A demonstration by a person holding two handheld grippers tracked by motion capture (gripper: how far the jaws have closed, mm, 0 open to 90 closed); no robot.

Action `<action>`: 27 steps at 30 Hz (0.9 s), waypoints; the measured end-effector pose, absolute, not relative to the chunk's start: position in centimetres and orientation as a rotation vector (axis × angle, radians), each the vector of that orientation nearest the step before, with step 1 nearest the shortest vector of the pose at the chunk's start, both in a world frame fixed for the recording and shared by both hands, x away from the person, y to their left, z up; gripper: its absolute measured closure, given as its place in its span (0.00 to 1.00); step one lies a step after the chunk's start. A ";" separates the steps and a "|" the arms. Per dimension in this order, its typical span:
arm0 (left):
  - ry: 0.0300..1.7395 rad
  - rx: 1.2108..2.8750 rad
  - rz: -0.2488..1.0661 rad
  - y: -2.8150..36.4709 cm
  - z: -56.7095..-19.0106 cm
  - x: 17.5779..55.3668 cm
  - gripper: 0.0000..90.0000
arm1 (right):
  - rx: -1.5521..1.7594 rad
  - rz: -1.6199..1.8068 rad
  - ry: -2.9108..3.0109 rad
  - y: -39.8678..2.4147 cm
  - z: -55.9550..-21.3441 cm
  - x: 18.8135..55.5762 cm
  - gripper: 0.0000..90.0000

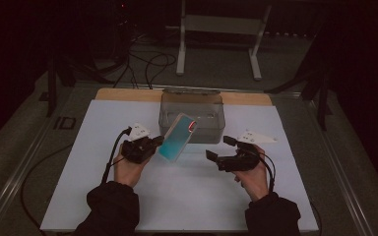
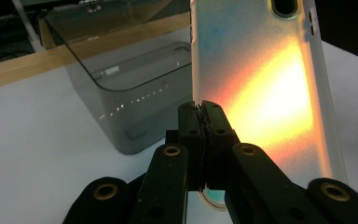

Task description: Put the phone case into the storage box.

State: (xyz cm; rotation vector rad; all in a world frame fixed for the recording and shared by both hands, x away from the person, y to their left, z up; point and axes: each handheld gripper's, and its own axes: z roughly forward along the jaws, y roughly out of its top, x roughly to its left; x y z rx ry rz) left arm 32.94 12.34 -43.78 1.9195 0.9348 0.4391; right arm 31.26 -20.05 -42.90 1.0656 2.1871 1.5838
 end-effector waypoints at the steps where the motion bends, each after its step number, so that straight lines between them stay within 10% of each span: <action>1: 0.930 1.919 0.442 12.2 -43.7 32.9 0.99 | 1.072 1.581 2.192 -19.9 -42.9 31.3 0.09; 27: 0.857 1.869 0.502 9.7 -42.9 31.6 0.99 | 1.122 1.653 2.208 -16.6 -41.7 32.5 0.21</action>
